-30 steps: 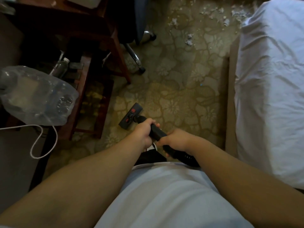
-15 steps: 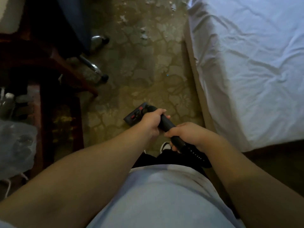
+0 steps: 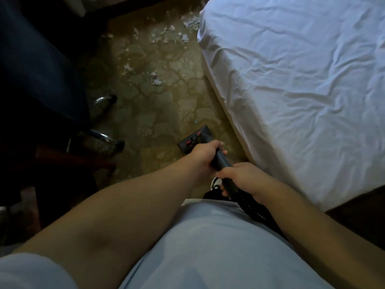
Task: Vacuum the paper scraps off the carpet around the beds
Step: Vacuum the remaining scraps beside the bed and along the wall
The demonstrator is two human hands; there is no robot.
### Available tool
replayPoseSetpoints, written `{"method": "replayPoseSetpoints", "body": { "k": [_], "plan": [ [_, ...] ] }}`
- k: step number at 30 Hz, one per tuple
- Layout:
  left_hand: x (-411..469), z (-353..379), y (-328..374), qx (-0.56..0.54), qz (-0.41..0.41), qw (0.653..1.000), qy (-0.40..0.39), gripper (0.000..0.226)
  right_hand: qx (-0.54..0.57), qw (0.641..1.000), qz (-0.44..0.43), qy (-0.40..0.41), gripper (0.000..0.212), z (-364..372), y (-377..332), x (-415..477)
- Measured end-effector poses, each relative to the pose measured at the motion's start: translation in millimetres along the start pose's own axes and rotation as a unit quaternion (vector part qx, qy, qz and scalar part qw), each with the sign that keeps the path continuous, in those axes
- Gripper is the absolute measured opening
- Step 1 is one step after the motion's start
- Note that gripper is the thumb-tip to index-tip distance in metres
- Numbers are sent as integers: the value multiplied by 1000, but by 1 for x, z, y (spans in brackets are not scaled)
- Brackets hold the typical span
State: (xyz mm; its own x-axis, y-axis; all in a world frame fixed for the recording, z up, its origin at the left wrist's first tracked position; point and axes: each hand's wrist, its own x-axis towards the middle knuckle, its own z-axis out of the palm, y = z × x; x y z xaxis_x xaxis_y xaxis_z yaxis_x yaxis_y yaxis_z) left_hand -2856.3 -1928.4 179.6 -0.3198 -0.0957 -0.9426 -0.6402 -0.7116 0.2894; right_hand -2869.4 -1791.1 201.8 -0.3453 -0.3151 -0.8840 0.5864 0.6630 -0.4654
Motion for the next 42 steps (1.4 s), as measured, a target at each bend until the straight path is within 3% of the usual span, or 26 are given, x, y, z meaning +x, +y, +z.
{"method": "replayPoseSetpoints", "body": {
  "k": [10,26,34,42],
  "plan": [
    [52,9,108,59,-42,997,-11,7,35,999,25,31,31,-5,-96,49],
    [139,-112,330,189,-41,981,3,14,133,990,21,27,27,113,-287,152],
    [139,-105,318,226,-48,973,-15,6,159,986,23,40,30,116,-268,146],
    [110,-51,202,267,-105,957,-47,8,166,981,53,89,38,84,-159,92]
  ]
}}
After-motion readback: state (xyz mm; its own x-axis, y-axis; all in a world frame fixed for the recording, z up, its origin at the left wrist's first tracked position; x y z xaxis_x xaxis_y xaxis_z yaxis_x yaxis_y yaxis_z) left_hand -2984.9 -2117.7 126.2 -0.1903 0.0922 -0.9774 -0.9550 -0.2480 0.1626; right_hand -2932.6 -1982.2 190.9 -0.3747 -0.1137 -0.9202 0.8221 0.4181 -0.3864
